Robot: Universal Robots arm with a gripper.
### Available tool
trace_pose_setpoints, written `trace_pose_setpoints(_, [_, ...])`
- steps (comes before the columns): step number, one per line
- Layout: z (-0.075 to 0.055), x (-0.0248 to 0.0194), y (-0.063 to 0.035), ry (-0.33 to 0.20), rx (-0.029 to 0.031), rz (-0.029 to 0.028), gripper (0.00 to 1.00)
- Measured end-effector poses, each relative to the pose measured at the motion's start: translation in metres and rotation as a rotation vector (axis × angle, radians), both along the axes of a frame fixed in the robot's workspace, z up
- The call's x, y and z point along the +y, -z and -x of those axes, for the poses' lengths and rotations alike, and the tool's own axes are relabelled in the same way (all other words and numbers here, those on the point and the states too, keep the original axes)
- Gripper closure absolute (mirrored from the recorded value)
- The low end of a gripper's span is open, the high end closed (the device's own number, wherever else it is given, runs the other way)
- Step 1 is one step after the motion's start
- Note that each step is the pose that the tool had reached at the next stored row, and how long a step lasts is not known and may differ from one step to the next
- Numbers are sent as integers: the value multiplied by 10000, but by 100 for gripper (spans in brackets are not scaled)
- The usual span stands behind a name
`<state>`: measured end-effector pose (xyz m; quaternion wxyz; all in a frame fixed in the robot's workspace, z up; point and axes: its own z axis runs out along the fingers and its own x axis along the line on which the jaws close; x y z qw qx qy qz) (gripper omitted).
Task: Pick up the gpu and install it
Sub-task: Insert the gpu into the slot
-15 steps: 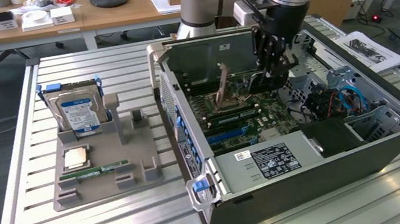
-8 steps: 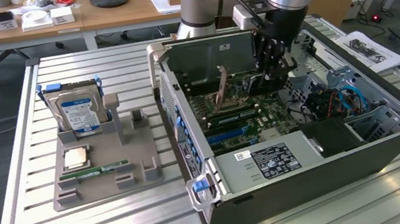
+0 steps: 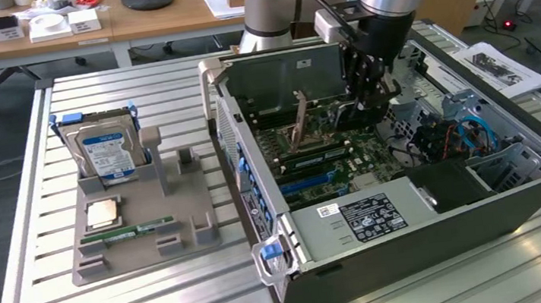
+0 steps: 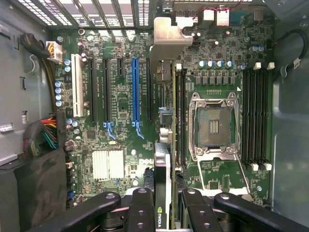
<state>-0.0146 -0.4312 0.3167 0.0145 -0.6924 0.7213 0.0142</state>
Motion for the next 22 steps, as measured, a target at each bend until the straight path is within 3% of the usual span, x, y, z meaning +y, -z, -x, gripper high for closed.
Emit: trace_pose_setpoints(22, [4, 0, 76, 1, 0, 0, 73])
